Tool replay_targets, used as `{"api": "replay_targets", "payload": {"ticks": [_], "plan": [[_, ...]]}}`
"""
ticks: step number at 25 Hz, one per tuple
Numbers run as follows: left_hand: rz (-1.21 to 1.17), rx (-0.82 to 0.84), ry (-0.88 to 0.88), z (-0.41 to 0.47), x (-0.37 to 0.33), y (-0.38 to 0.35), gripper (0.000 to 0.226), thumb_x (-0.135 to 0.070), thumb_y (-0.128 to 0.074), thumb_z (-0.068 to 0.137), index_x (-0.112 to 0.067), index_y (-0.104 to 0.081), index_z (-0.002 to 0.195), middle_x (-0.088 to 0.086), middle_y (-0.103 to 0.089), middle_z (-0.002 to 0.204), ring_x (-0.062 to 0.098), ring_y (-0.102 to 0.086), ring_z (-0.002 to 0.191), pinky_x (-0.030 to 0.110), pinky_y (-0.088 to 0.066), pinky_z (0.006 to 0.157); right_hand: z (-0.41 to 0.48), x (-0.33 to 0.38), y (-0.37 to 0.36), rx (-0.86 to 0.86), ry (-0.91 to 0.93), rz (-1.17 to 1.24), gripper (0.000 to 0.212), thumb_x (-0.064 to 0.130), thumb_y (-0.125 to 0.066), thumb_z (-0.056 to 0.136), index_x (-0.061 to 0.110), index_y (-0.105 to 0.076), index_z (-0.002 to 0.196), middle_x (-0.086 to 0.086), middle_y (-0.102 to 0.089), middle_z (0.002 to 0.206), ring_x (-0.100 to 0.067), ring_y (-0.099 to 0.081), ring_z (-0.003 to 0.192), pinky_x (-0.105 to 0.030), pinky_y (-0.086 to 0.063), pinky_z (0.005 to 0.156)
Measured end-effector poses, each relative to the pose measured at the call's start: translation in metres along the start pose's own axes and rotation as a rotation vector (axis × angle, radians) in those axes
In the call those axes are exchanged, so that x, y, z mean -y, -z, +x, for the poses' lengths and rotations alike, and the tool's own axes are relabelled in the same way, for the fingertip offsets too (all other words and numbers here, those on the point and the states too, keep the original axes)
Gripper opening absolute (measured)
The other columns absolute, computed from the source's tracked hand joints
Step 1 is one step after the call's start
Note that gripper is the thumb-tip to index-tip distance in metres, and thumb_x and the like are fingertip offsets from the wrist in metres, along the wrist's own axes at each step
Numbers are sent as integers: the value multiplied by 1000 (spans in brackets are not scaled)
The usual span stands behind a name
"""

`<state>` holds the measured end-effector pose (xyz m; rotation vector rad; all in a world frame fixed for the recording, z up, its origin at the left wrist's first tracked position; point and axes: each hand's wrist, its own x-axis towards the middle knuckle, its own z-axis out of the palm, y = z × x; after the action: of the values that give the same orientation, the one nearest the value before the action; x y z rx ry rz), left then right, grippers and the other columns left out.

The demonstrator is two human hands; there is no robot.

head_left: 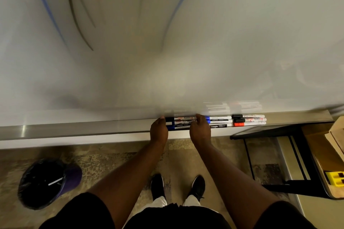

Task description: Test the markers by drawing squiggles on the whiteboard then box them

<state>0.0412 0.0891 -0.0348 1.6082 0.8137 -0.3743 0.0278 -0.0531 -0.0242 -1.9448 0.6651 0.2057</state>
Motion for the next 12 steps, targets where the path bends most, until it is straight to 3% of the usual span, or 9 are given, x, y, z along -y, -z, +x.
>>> {"api": "replay_targets", "payload": {"ticks": [8,12], "plan": [[80,35,-125,-22,-10,4,42,-39,-36,105,-11,-63,123,11,-64,120,27,-60,108,35,-45,97,-11,4,9,-1,31,27,36,13,-49,99,13,-54,134,-4,-64,117,-18,-60,103,-30,-49,87],[204,103,-294,-32,-5,10,36,-45,-37,104,-21,-61,115,9,-65,122,24,-60,108,34,-46,95,-22,0,15,12,112,-12,38,27,-53,99,19,-52,136,-4,-64,128,-22,-59,117,-36,-50,98]]}}
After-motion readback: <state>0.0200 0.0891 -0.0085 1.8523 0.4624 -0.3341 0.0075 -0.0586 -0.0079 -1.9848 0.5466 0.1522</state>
